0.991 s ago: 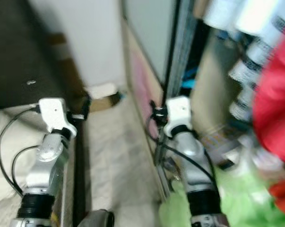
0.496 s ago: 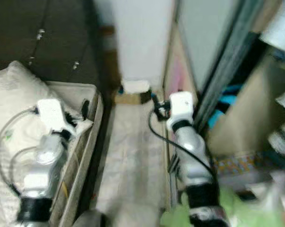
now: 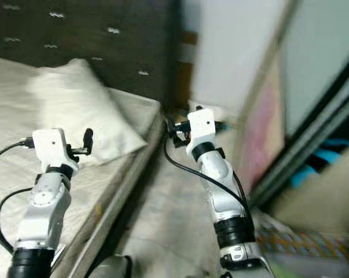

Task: Clean up the room

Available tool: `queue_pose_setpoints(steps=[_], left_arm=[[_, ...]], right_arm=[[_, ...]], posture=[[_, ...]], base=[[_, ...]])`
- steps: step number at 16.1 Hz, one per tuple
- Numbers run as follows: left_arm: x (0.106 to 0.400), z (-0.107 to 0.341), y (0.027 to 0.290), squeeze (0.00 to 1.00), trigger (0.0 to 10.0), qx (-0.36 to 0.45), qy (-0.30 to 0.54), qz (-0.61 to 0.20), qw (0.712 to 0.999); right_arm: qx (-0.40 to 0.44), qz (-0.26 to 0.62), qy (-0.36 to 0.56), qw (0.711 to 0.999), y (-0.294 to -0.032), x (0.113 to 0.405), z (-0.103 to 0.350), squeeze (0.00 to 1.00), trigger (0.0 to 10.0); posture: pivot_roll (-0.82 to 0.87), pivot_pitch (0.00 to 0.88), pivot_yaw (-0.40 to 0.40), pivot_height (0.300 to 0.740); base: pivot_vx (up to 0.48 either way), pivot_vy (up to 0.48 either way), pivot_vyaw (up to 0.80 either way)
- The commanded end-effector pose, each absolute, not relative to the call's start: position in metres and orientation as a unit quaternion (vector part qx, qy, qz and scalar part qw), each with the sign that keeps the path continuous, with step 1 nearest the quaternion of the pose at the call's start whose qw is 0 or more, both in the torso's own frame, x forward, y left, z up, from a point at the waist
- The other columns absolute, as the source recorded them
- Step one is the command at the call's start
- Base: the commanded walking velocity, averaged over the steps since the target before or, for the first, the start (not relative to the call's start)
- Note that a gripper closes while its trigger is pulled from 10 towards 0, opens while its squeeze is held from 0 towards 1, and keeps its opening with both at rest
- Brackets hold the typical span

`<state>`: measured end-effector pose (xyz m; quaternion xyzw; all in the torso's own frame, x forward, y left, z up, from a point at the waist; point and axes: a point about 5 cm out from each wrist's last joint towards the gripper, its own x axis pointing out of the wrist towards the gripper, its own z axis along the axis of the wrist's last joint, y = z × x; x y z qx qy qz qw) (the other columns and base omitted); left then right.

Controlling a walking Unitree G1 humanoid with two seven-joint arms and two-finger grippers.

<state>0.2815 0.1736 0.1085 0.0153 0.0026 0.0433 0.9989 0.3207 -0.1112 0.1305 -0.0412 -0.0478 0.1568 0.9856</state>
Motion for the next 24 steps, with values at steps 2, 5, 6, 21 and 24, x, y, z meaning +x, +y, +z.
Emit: queue_pose_setpoints(steps=[2, 5, 6, 21, 24], left_arm=[[0.281, 0.104, 0.17, 0.0, 10.0, 0.014, 0.01, 0.043, 0.999], [0.283, 0.104, 0.164, 0.0, 10.0, 0.016, 0.009, 0.03, 0.999], [0.284, 0.105, 0.163, 0.0, 10.0, 0.016, 0.006, 0.029, 0.999], [0.286, 0.11, 0.158, 0.0, 10.0, 0.005, -0.015, 0.02, 1.0], [0.286, 0.109, 0.158, 0.0, 10.0, 0.004, -0.015, 0.019, 1.0]], right_arm=[[-0.046, 0.152, -0.046, 0.986, -0.118, 0.321, 0.129, 0.0, 10.0], [-0.049, 0.148, -0.044, 0.987, -0.123, 0.319, 0.126, 0.0, 10.0], [-0.049, 0.148, -0.044, 0.987, -0.122, 0.319, 0.126, 0.0, 10.0], [-0.037, 0.171, -0.05, 0.983, -0.116, 0.322, 0.128, 0.0, 10.0], [-0.039, 0.174, -0.051, 0.983, -0.116, 0.321, 0.128, 0.0, 10.0]], posture=[[0.07, 0.0, -0.076, 0.74], [0.07, 0.0, -0.07, 0.74], [0.08, 0.0, -0.069, 0.74], [0.08, 0.0, -0.08, 0.74], [0.08, 0.0, -0.08, 0.74]], base=[[0.0, 0.0, 0.79], [0.0, 0.0, 0.78], [0.0, 0.0, 0.79], [0.059, 0.0, 0.15], [0.307, 0.0, 0.0]])
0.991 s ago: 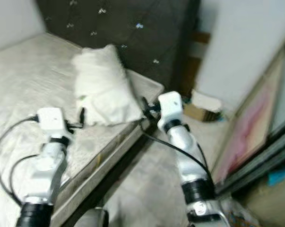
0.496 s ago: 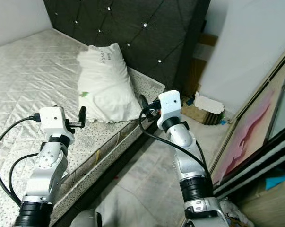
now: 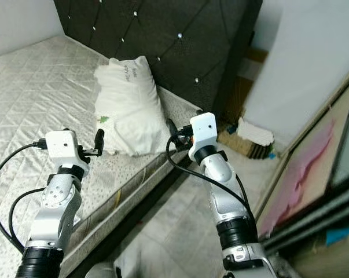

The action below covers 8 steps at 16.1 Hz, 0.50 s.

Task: Clean up the room

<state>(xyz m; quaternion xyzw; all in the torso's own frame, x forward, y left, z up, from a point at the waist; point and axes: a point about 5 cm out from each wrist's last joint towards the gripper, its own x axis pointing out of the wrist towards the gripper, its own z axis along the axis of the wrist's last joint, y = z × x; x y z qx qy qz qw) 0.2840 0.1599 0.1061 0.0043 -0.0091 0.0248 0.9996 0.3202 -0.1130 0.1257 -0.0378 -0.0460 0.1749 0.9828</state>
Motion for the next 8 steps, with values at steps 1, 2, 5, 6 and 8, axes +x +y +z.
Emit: queue_pose_setpoints(steps=[1, 2, 5, 6, 8], left_arm=[[0.2858, 0.1094, 0.1582, 0.0, 10.0, 0.004, -0.015, 0.019, 1.0], [0.2856, 0.1093, 0.1579, 0.0, 10.0, 0.004, -0.014, 0.017, 1.0], [0.2858, 0.1081, 0.1572, 0.0, 10.0, 0.003, -0.011, 0.016, 1.0], [0.2857, 0.1082, 0.1572, 0.0, 10.0, 0.002, -0.011, 0.016, 1.0], [0.2861, 0.1085, 0.1569, 0.0, 10.0, -0.006, -0.013, 0.018, 1.0]], right_arm=[[-0.039, 0.174, -0.051, 0.983, -0.1156, 0.3214, 0.1282, 0.0, 10.0], [-0.039, 0.173, -0.051, 0.983, -0.1157, 0.3211, 0.1282, 0.0, 10.0], [-0.039, 0.173, -0.051, 0.983, -0.1158, 0.321, 0.1282, 0.0, 10.0], [-0.039, 0.174, -0.051, 0.983, -0.1158, 0.3209, 0.1281, 0.0, 10.0], [-0.043, 0.177, -0.053, 0.982, -0.1155, 0.3208, 0.1284, 0.0, 10.0]], posture=[[0.08, 0.0, -0.08, 0.74], [0.07, 0.0, -0.078, 0.74], [0.07, 0.0, -0.079, 0.74], [0.07, 0.0, -0.08, 0.74], [0.07, 0.0, -0.08, 0.74]], base=[[0.307, 0.0, 0.0], [0.307, 0.0, 0.0], [0.198, 0.0, 0.0], [0.0, 0.0, 0.0], [0.0, 0.0, 0.39]])
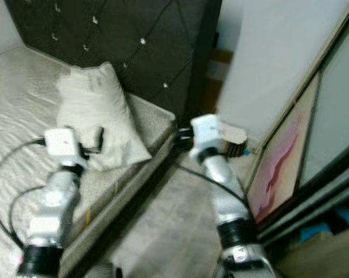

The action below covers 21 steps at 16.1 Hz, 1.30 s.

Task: Clean up the room

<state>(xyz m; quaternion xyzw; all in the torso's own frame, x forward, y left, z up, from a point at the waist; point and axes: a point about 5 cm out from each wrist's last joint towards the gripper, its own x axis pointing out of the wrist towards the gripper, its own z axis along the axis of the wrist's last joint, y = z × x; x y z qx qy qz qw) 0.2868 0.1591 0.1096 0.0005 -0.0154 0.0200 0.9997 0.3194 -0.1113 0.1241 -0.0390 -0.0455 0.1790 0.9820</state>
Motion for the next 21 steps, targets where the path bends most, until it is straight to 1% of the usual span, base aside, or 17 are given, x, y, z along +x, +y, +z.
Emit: queue_pose_setpoints(steps=[1, 17, 19, 21], left_arm=[[0.2864, 0.1077, 0.1573, 0.0, 10.0, -0.005, -0.01, 0.021, 1.0], [0.2878, 0.1083, 0.1556, 0.0, 10.0, 0.001, -0.015, 0.022, 1.0], [0.2871, 0.1088, 0.1541, 0.0, 10.0, 0.004, -0.02, 0.014, 1.0], [0.2864, 0.1091, 0.1543, 0.0, 10.0, -0.005, -0.022, 0.017, 1.0]], right_arm=[[-0.048, 0.18, -0.054, 0.981, -0.1149, 0.3201, 0.1281, 0.0, 10.0], [-0.041, 0.187, -0.054, 0.98, -0.1141, 0.3196, 0.1265, 0.0, 10.0], [-0.038, 0.189, -0.053, 0.98, -0.1141, 0.3191, 0.126, 0.0, 10.0], [-0.052, 0.196, -0.057, 0.978, -0.1122, 0.3182, 0.1265, 0.0, 10.0]], posture=[[0.07, 0.0, -0.079, 0.74], [0.08, 0.0, -0.083, 0.74], [0.08, 0.0, -0.083, 0.74], [0.08, 0.0, -0.084, 0.74]], base=[[0.0, 0.0, 0.79], [0.0, 0.0, 0.78], [0.0, 0.0, 0.0], [0.0, 0.0, 0.69]])
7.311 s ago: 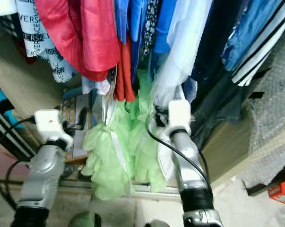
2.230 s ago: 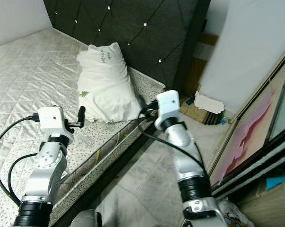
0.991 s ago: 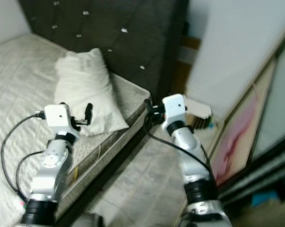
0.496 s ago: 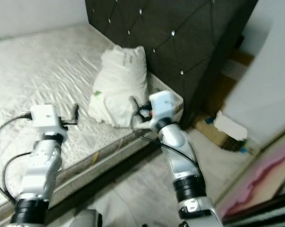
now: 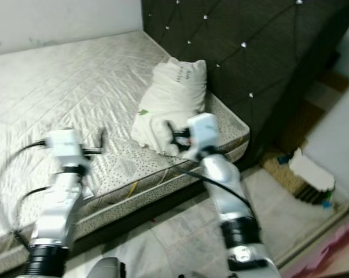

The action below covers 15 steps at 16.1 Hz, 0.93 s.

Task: Clean up the room

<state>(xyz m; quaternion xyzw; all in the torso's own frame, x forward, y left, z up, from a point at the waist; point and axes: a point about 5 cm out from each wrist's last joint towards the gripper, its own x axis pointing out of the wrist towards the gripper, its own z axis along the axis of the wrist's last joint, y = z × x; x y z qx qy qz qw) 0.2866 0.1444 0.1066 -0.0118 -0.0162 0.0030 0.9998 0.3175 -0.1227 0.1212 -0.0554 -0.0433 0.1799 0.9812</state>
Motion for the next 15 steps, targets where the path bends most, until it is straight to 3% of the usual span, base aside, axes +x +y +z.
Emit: queue_pose_setpoints(steps=[1, 5, 10, 15], left_arm=[[0.286, 0.11, 0.156, 0.0, 10.0, -0.013, -0.025, 0.024, 0.999], [0.284, 0.11, 0.161, 0.0, 10.0, -0.002, -0.026, 0.031, 0.999], [0.284, 0.112, 0.16, 0.0, 10.0, 0.0, -0.035, 0.023, 0.999], [0.282, 0.114, 0.175, 0.0, 10.0, 0.01, -0.035, 0.069, 0.997]], right_arm=[[-0.049, 0.195, -0.059, 0.978, -0.112, 0.318, 0.127, 0.0, 10.0], [-0.039, 0.191, -0.058, 0.979, -0.113, 0.319, 0.127, 0.0, 10.0], [-0.033, 0.188, -0.06, 0.98, -0.114, 0.32, 0.128, 0.0, 10.0], [-0.035, 0.139, -0.076, 0.987, -0.122, 0.323, 0.132, 0.0, 10.0]], posture=[[0.08, 0.0, -0.083, 0.74], [0.08, 0.0, -0.08, 0.74], [0.08, 0.0, -0.08, 0.74], [0.08, 0.0, -0.053, 0.74]], base=[[0.0, 0.0, 0.78], [0.0, 0.0, 0.7], [0.0, 0.0, 0.0], [0.0, 0.0, 0.0]])
